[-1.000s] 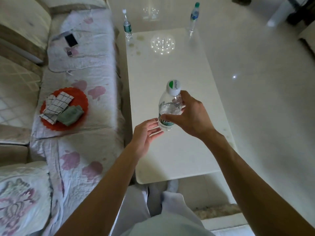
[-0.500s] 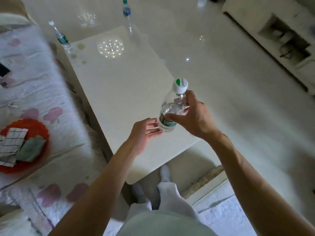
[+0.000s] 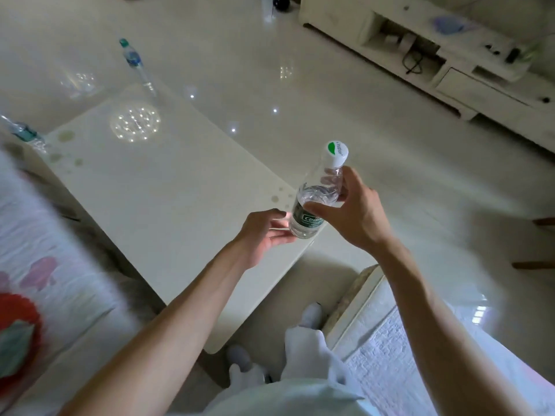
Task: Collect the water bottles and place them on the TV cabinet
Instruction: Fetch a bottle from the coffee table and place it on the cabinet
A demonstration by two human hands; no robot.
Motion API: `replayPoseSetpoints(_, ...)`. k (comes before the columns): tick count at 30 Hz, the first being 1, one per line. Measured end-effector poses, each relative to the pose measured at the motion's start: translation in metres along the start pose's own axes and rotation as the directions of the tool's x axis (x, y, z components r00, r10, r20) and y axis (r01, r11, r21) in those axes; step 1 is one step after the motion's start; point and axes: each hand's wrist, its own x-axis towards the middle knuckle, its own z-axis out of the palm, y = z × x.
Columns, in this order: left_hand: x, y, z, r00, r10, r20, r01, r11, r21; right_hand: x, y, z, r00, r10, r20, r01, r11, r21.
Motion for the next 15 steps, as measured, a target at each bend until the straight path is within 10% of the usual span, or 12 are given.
replayPoseSetpoints(15, 0.087, 0.027, 0.215, 1.000, 0.018, 0.020, -0.020, 0.994, 0.106, 0.092, 0.119, -0.165, 0.997, -0.047, -0.056, 0.040, 0.992, -0.120)
